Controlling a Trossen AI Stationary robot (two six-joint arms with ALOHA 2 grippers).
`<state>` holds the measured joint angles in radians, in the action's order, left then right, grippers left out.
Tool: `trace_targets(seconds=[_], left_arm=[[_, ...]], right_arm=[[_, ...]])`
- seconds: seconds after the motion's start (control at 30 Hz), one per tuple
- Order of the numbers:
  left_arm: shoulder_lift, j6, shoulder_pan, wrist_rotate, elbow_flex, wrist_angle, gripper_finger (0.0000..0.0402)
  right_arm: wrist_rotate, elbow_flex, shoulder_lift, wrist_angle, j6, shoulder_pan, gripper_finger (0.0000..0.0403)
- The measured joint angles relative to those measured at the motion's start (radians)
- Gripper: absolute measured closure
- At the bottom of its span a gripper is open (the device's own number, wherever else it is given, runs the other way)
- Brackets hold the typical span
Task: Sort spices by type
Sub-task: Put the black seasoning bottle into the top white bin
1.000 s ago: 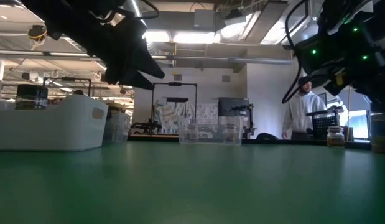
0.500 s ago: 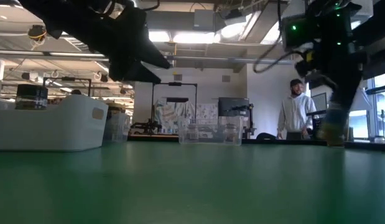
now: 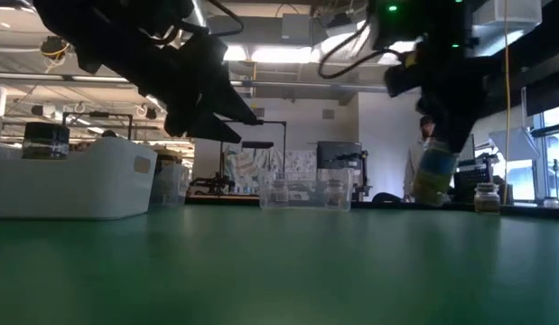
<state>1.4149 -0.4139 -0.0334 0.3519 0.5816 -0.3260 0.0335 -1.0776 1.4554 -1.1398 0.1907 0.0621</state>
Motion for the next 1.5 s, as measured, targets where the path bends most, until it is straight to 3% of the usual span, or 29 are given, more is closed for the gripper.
trace_targets(seconds=[0.37,0.63,0.87,1.23,1.37,1.5], left_arm=[[0.02,0.044,-0.008,0.0,0.0,-0.011,0.007],[0.019,0.054,-0.008,0.0,0.0,-0.007,0.007],[0.019,0.054,-0.008,0.0,0.0,-0.008,0.007],[0.018,0.09,-0.008,0.0,0.003,-0.023,0.007],[0.018,0.093,-0.008,0.0,0.004,-0.069,0.007],[0.02,0.093,-0.009,-0.015,0.038,-0.072,0.007]], right_arm=[[-0.028,-0.228,0.273,-0.042,-0.038,-0.037,0.0189],[-0.034,-0.247,0.298,-0.028,-0.059,-0.036,0.0105],[-0.034,-0.246,0.298,-0.031,-0.064,-0.036,0.0075],[0.004,-0.315,0.256,-0.193,0.007,-0.037,0.0073],[0.024,-0.277,0.153,-0.22,0.047,-0.037,0.0073],[0.081,-0.153,-0.01,-0.191,0.127,-0.05,0.0072]])
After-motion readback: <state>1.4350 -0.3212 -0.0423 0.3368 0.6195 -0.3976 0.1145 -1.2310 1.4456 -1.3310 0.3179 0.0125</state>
